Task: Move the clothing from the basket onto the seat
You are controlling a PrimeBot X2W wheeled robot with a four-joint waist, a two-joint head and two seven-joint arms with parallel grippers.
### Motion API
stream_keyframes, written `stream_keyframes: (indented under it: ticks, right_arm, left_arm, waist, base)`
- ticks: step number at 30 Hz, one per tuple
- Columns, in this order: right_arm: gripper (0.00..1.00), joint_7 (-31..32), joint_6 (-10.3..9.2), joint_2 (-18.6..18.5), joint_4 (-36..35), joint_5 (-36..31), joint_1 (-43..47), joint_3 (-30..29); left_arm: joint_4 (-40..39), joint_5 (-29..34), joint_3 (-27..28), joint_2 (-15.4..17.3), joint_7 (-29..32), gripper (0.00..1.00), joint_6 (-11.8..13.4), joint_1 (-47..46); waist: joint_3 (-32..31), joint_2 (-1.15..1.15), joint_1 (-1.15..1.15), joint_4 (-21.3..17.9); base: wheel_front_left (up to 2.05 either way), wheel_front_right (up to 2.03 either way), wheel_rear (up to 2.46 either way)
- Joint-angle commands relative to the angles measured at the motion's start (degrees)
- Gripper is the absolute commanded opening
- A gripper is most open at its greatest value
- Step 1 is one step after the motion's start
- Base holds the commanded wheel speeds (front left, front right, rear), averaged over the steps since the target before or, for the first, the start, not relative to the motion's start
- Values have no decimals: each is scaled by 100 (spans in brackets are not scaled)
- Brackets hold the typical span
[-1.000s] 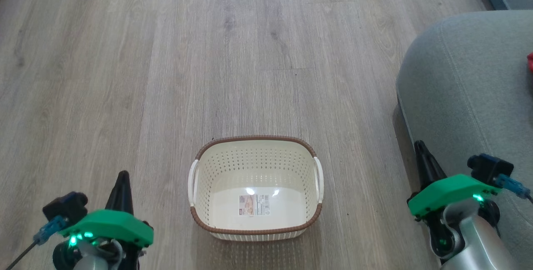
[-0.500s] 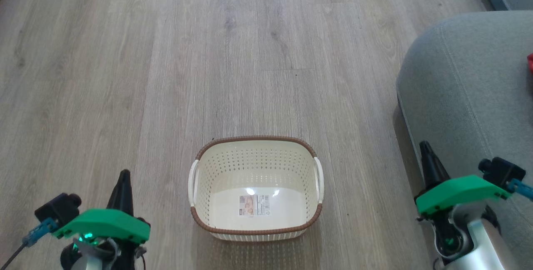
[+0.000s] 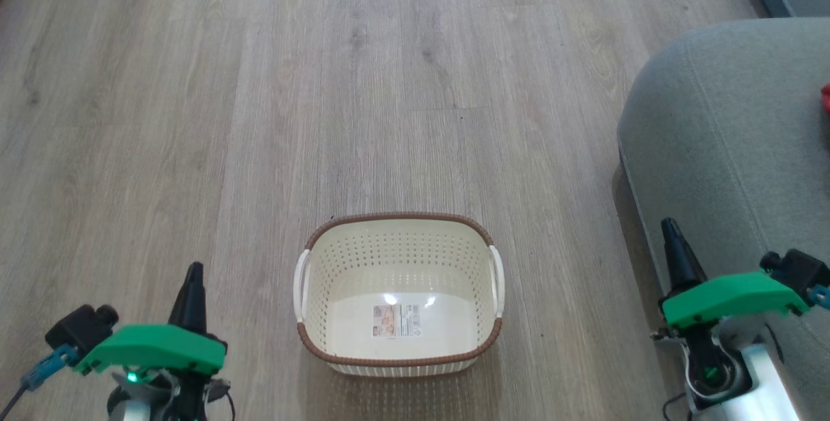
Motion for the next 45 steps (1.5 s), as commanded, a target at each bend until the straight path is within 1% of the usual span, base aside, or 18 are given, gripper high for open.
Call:
stream_keyframes:
  ticks: [1, 45]
  right_arm:
    - [0, 46, 0, 21, -246, 185, -90, 11]
    - [0, 764, -1, 178, -923, 2849, 259, -360]
  left_arm:
    - [-221, -192, 130, 54, 42, 0, -38, -201]
    - [-453, -3115, 229, 74, 750, 0, -230, -190]
  waist:
    - [-1, 0, 0, 1]
    - [-24, 0, 0, 19]
  base:
    - [0, 0, 0]
    - [0, 0, 0]
